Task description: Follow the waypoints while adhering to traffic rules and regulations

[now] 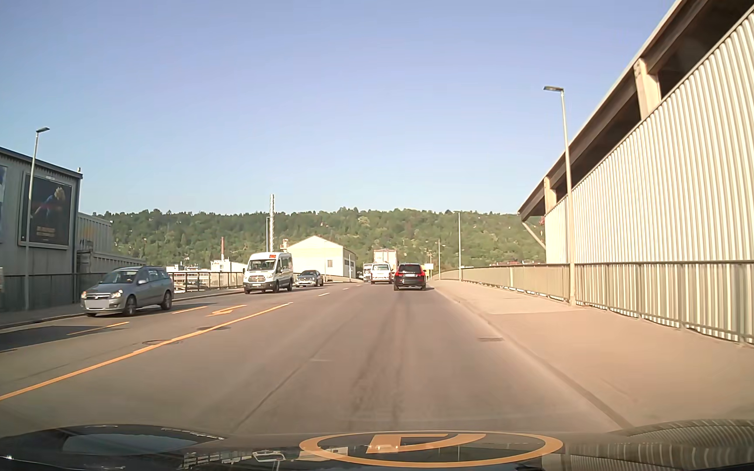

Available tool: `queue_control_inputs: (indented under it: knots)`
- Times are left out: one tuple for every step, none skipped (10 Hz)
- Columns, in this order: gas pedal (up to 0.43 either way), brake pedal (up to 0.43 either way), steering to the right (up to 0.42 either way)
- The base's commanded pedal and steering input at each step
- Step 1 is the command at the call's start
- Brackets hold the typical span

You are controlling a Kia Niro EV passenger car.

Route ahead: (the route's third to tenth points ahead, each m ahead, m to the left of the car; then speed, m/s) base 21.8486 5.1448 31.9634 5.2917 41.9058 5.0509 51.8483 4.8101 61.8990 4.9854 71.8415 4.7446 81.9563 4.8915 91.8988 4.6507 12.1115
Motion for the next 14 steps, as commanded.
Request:
queue_control_inputs:
  knots:
    - [0.189,0.0,-0.001]
    - [0.189,0.0,-0.001]
    - [0.189,0.0,-0.001]
    - [0.189,0.0,-0.001]
    - [0.189,0.0,-0.001]
    - [0.177,0.0,-0.001]
    - [0.177,0.0,-0.001]
    - [0.177,0.0,-0.001]
    - [0.177,0.0,-0.001]
    - [0.177,0.0,-0.001]
    - [0.177,0.0,-0.001]
    - [0.177,0.0,-0.001]
    - [0.177,0.0,-0.001]
    - [0.177,0.0,-0.001]
